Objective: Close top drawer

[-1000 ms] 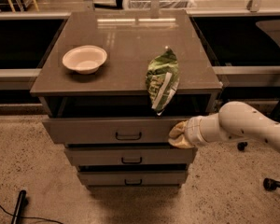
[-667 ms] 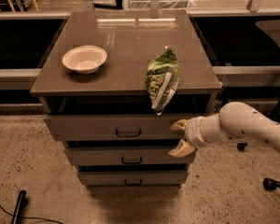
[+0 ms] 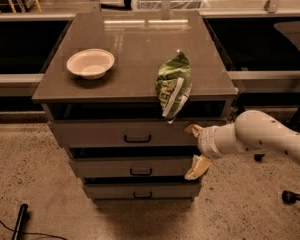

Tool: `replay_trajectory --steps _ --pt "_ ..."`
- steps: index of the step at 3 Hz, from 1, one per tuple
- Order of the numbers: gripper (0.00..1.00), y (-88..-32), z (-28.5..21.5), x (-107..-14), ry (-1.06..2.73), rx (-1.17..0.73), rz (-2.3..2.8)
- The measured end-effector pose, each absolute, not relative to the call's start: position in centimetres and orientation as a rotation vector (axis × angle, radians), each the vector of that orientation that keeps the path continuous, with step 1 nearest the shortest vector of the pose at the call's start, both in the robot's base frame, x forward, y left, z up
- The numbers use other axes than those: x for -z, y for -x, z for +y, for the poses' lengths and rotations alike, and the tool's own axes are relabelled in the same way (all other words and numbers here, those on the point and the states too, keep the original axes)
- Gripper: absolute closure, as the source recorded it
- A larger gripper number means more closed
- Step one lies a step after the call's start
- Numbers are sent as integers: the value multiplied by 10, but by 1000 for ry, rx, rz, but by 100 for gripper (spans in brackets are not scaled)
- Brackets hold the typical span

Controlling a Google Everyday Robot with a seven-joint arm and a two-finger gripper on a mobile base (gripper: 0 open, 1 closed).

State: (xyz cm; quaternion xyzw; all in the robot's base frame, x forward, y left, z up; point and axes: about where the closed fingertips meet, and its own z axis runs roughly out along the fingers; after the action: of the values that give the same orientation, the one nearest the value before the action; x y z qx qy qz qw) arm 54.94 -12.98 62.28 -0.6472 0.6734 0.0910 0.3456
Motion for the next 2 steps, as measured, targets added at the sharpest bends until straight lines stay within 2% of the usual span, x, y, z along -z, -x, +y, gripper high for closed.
replay_trajectory --steps 1,2 --pt "0 -541 -130 -623 1681 -236 1747" --pt "0 -506 -119 -634 1809 -271 1663"
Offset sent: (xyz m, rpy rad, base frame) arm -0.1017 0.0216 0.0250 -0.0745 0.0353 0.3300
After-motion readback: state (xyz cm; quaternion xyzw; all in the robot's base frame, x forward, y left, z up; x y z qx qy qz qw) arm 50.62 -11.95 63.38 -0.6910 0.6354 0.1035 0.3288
